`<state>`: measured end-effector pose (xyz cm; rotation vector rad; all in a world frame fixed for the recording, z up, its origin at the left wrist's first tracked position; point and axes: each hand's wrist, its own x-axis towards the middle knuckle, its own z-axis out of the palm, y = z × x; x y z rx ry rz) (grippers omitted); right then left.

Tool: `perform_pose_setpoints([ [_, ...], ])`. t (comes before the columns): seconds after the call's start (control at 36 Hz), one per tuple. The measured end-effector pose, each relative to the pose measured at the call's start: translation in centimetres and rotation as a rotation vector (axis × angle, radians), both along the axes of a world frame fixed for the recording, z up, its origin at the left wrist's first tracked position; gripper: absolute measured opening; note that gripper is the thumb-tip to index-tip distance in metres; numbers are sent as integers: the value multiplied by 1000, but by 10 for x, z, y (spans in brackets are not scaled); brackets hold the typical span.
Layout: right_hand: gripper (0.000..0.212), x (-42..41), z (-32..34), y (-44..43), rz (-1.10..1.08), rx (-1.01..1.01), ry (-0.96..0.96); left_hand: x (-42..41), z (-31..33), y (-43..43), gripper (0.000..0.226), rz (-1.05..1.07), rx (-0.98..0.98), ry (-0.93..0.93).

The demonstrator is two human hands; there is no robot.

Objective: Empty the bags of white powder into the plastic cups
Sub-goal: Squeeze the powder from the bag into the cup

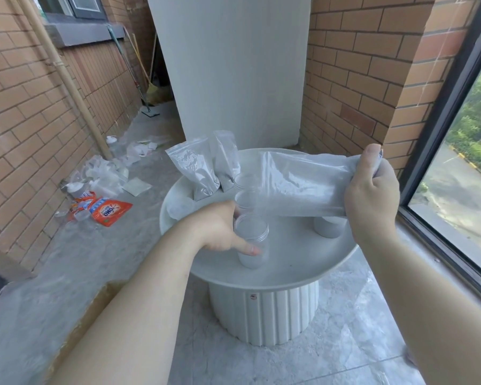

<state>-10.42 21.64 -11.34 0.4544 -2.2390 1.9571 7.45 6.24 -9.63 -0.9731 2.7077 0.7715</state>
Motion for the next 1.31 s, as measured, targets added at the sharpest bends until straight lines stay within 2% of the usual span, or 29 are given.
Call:
perform_pose_setpoints([
  [0.08, 49, 2, 1, 0, 11, 16, 20, 1, 0, -6, 67, 39, -15, -20],
  [0.28, 50, 3, 0, -4, 33, 33, 42, 4, 14, -1, 84, 62, -99, -137],
  [0.33, 52, 3, 0, -4, 38, 44, 63, 5, 26, 7, 77, 81, -182, -239],
  [0.39, 53, 4, 1, -4, 43, 60, 96, 4, 38, 19, 55, 103, -267, -331],
  [0.44, 50, 6, 2, -4, 50, 74, 127, 3, 44, 35, 47, 103, -335, -350],
  [0.61, 48, 11, 6, -7, 77, 70, 187, -9, 19, 88, 18, -40, -433, -193],
  [0.69, 48, 13, 7, -8, 89, 74, 209, -19, 1, 113, 25, -92, -416, -68],
  [0.92, 49, 13, 8, -10, 93, 76, 223, -28, -21, 122, 11, -140, -447, 57],
  [0.97, 48, 13, 8, -10, 93, 77, 230, -30, -27, 116, 4, -117, -381, 126],
  [1.0, 48, 13, 9, -10, 94, 77, 234, -32, -31, 113, 11, -88, -327, 167],
  [1.08, 48, 14, 10, -10, 100, 75, 247, -40, -46, 107, 16, 30, -37, 332],
  [1.17, 48, 15, 10, -12, 108, 79, 263, -50, -58, 108, 8, 233, 424, 531],
  [1.31, 47, 18, 11, -12, 126, 91, 288, -62, -58, 110, 21, 508, 1234, 857],
])
